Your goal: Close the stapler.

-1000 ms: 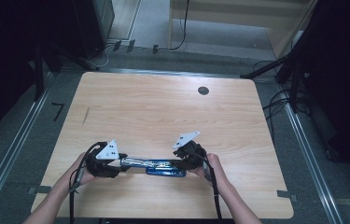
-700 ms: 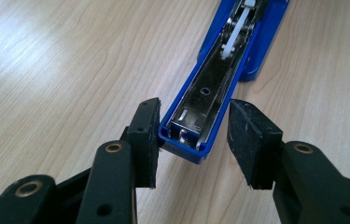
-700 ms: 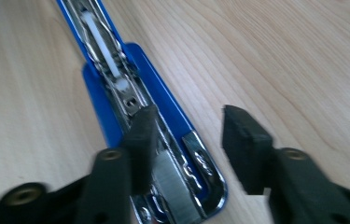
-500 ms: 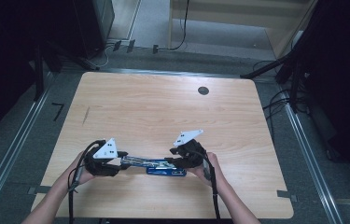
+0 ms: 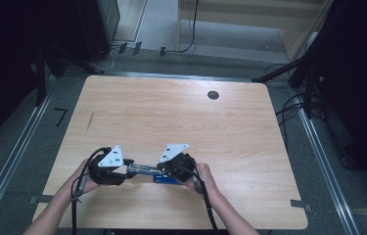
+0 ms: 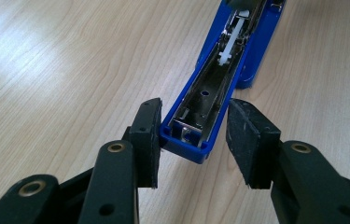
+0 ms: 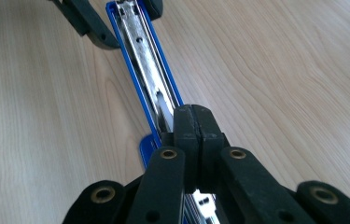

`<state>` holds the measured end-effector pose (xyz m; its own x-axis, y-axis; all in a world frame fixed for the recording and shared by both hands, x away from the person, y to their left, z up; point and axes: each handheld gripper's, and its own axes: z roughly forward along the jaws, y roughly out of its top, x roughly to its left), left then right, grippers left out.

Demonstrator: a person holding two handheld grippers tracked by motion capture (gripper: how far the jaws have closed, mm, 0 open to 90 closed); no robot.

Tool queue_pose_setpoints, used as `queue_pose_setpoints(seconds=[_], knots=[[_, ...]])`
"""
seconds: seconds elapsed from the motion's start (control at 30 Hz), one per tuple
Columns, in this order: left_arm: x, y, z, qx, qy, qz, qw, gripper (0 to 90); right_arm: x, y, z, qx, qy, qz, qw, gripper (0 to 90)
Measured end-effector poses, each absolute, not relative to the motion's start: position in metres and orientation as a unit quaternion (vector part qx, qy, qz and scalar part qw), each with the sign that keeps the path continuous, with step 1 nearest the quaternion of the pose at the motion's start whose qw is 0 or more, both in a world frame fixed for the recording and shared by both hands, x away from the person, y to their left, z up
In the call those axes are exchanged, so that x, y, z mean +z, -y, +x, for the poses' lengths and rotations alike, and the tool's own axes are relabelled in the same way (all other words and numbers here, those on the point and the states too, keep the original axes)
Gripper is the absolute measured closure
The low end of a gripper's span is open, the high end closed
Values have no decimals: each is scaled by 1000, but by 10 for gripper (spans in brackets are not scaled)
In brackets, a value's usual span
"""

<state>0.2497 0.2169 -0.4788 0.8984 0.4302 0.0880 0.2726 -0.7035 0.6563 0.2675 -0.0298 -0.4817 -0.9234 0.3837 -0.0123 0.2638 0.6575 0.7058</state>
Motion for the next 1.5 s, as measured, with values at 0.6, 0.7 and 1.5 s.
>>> queue_pose_setpoints(seconds=[0.6,0.7,1.5], knots=[[-488,-224,253,102,-207,917,324,531,-489,6,269,371,-908,175,83,900],[-488,-222,252,99,-202,918,327,569,-489,7,269,374,-907,174,84,900],[-470,-215,247,120,-187,902,370,592,-480,7,264,381,-905,166,86,900]])
